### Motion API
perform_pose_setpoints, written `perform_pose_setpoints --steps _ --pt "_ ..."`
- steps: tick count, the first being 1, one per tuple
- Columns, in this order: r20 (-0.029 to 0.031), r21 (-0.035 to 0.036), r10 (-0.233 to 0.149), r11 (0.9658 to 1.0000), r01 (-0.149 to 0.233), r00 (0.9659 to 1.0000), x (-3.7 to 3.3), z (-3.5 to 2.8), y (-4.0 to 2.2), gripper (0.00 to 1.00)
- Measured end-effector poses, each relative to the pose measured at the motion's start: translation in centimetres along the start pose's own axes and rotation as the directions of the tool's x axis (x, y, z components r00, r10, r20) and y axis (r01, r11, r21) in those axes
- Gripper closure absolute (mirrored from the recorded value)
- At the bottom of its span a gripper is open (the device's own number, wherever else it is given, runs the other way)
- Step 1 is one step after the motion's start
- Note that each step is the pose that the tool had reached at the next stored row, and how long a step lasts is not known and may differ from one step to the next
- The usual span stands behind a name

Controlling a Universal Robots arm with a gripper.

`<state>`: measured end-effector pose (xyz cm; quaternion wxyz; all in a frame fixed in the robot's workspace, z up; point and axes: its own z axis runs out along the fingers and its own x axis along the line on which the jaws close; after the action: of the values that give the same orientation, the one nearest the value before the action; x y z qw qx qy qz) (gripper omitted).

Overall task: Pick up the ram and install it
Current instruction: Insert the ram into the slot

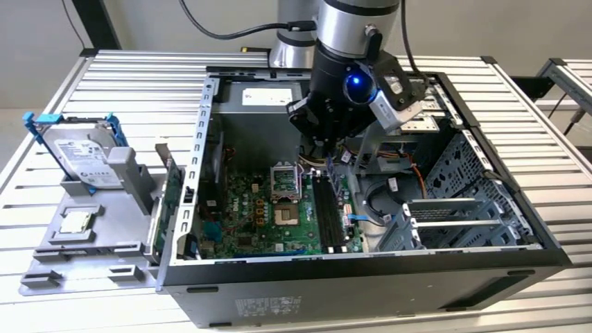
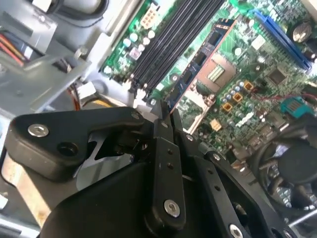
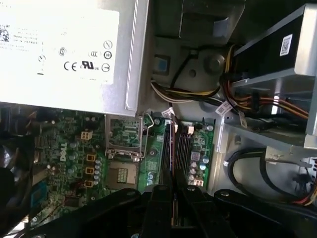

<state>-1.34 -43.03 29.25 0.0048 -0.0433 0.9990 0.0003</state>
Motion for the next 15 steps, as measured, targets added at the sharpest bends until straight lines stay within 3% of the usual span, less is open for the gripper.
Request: perform_pose_setpoints --steps 6,11,15 --pt "0.0160 0.0016 0.021 0.9998 -0.021 0.9997 0.19 1.09 -1.62 1.00" --pt "0.0301 0.0024 0.055 0.9985 -0.055 0.9980 0.27 2.01 -2.27 1.00" --pt "0.0379 0.0030 0.086 0.9962 -0.087 0.9955 0.30 2.73 -2.58 1.00"
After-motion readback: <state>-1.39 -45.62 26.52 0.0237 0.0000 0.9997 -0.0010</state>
